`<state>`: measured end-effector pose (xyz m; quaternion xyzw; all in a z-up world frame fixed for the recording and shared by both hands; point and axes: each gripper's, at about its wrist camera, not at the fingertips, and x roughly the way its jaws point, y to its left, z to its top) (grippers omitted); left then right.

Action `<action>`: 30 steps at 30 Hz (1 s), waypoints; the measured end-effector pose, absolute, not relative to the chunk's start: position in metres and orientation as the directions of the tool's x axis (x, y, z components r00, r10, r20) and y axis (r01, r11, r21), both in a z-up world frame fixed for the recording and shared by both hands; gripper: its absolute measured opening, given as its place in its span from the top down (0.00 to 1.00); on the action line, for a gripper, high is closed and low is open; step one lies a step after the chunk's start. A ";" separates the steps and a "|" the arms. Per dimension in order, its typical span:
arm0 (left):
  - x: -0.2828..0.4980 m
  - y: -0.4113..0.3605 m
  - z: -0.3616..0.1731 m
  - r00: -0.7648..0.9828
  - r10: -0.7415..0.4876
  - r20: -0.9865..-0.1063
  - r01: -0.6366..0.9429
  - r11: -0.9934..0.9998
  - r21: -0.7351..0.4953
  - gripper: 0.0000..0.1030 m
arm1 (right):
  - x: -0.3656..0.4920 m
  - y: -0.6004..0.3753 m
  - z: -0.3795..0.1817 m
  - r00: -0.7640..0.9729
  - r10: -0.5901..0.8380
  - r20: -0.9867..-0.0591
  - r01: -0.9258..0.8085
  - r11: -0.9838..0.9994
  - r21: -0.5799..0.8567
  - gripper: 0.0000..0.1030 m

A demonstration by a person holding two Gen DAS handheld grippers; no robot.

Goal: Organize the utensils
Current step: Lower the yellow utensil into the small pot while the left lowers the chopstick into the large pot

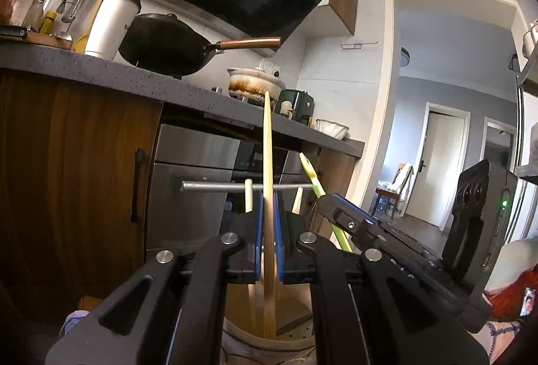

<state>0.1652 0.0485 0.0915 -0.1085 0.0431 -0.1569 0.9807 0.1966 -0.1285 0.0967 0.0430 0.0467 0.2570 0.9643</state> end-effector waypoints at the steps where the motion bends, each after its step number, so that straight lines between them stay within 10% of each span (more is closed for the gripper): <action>1: 0.165 0.048 0.091 0.946 -0.319 -0.053 0.300 0.927 -0.224 0.94 | 0.196 -0.127 0.095 0.870 0.489 -0.066 -0.483 0.871 0.088 0.90; 30: 0.130 0.042 0.074 0.952 -0.274 -0.138 0.258 0.959 -0.120 0.94 | 0.164 -0.139 0.074 0.863 0.465 -0.200 -0.469 0.883 0.029 0.90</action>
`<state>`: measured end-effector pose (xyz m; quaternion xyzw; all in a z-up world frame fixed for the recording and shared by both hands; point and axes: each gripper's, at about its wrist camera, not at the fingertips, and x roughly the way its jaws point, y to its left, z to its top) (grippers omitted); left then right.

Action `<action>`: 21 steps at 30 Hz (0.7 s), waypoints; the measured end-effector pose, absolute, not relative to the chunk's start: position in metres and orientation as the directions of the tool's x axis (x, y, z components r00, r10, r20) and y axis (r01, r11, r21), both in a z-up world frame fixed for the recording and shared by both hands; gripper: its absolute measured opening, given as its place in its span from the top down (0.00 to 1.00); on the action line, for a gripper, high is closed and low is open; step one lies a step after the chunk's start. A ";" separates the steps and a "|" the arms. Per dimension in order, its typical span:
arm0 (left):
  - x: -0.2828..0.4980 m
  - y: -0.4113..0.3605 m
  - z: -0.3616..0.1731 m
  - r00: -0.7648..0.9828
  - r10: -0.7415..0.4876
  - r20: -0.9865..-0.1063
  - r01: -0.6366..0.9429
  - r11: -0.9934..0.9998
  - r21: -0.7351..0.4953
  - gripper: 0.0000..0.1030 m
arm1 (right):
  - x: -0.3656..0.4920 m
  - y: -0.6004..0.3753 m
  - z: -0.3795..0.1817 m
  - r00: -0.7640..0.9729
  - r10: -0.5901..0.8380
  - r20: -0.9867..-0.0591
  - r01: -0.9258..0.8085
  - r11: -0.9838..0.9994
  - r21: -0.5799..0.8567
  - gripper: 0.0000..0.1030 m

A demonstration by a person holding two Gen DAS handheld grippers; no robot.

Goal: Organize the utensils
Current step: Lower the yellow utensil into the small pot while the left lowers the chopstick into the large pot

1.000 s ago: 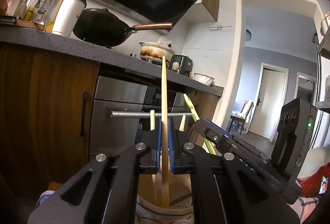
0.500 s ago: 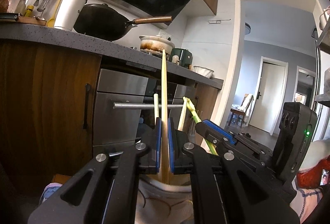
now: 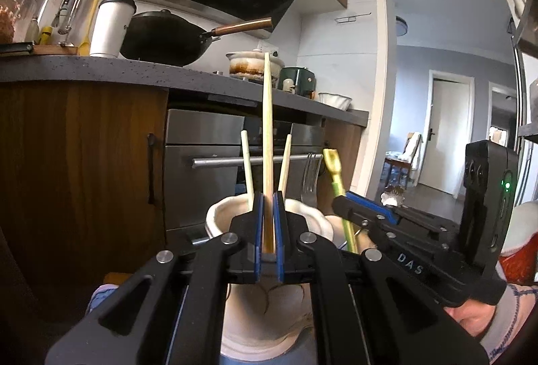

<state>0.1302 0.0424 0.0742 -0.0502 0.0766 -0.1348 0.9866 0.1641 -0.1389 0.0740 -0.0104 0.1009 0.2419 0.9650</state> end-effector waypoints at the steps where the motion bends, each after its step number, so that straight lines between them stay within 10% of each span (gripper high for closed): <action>1: 0.129 0.042 0.074 0.955 -0.262 -0.139 0.247 0.962 -0.113 0.94 | 0.163 -0.140 0.073 0.864 0.461 -0.201 -0.466 0.884 0.028 0.90; 15: 0.116 0.033 0.073 0.974 -0.196 -0.116 0.194 0.981 -0.028 0.91 | 0.163 -0.148 0.070 0.865 0.457 -0.205 -0.457 0.888 0.051 0.89; 21: 0.110 0.035 0.075 0.981 -0.167 -0.102 0.165 0.986 -0.028 0.68 | 0.156 -0.155 0.078 0.876 0.449 -0.179 -0.446 0.893 0.061 0.71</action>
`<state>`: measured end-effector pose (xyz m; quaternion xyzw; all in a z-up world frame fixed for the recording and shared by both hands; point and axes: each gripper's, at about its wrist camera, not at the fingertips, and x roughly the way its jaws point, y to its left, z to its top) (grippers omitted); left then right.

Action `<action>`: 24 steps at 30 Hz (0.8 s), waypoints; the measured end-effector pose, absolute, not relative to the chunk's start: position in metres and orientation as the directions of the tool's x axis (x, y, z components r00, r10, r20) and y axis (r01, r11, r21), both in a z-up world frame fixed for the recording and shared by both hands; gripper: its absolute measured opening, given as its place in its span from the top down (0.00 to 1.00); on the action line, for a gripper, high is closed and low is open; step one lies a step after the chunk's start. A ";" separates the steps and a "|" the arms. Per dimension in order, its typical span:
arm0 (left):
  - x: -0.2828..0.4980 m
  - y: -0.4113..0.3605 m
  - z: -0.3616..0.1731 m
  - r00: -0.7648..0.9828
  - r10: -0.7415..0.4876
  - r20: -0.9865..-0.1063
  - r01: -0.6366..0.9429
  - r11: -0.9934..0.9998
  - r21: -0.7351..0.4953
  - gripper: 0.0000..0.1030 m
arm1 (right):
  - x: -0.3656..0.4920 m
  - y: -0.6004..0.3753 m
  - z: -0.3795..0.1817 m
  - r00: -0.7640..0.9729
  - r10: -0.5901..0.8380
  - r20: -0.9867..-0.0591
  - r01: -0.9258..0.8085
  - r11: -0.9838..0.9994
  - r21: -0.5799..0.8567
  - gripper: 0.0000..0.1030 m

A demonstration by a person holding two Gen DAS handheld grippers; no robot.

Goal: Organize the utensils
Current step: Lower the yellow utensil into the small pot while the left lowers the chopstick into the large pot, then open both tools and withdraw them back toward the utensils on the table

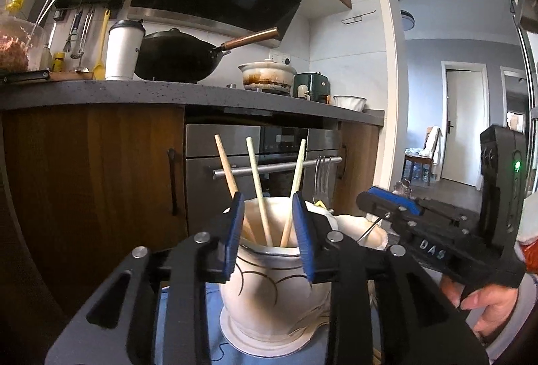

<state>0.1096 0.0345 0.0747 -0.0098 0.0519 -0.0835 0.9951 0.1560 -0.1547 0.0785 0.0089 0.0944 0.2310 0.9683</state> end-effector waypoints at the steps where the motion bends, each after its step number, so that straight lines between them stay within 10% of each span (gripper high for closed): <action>1: 0.108 0.034 0.075 0.983 -0.157 -0.099 0.156 0.988 -0.022 0.62 | 0.154 -0.156 0.081 0.877 0.447 -0.175 -0.443 0.894 0.064 0.67; 9: 0.094 0.033 0.075 0.990 -0.111 -0.093 0.110 0.994 -0.008 0.32 | 0.140 -0.176 0.091 0.893 0.423 -0.153 -0.413 0.906 0.095 0.24; 24: 0.066 0.022 0.062 0.989 -0.083 -0.124 0.085 0.996 0.010 0.07 | 0.117 -0.200 0.083 0.893 0.406 -0.193 -0.387 0.913 0.132 0.09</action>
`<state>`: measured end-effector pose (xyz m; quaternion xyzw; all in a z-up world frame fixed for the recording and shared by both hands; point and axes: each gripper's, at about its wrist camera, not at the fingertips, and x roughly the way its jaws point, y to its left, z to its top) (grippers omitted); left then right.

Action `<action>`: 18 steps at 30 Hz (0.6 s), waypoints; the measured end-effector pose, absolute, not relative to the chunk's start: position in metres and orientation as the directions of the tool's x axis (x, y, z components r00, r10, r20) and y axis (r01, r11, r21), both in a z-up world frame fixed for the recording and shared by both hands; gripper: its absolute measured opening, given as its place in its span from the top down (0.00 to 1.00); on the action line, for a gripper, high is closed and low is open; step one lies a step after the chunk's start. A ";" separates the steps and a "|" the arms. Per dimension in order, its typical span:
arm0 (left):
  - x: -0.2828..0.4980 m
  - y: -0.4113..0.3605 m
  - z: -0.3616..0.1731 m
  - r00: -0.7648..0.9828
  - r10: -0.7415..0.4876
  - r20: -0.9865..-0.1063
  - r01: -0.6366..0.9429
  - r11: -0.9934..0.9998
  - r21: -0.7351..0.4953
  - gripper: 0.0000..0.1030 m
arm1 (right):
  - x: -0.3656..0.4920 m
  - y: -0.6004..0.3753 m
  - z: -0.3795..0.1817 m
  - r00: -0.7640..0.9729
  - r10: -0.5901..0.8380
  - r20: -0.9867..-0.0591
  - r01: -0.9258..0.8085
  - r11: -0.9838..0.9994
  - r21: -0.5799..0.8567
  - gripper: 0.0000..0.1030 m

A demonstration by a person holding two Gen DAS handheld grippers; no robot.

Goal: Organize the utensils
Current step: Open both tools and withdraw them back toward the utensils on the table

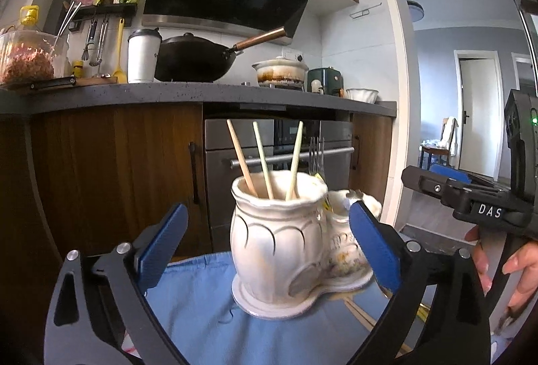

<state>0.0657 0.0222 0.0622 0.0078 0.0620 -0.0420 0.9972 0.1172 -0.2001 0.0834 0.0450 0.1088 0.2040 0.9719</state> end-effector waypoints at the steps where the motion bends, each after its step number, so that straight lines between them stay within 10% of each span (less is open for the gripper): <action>1: 0.064 0.022 0.061 0.988 -0.084 -0.131 0.086 0.996 0.009 0.07 | 0.116 -0.202 0.082 0.894 0.403 -0.196 -0.383 0.914 0.135 0.09; 18: 0.037 0.003 0.037 0.962 -0.085 -0.258 0.091 0.996 0.012 0.05 | 0.086 -0.230 0.051 0.869 0.357 -0.343 -0.330 0.934 0.137 0.08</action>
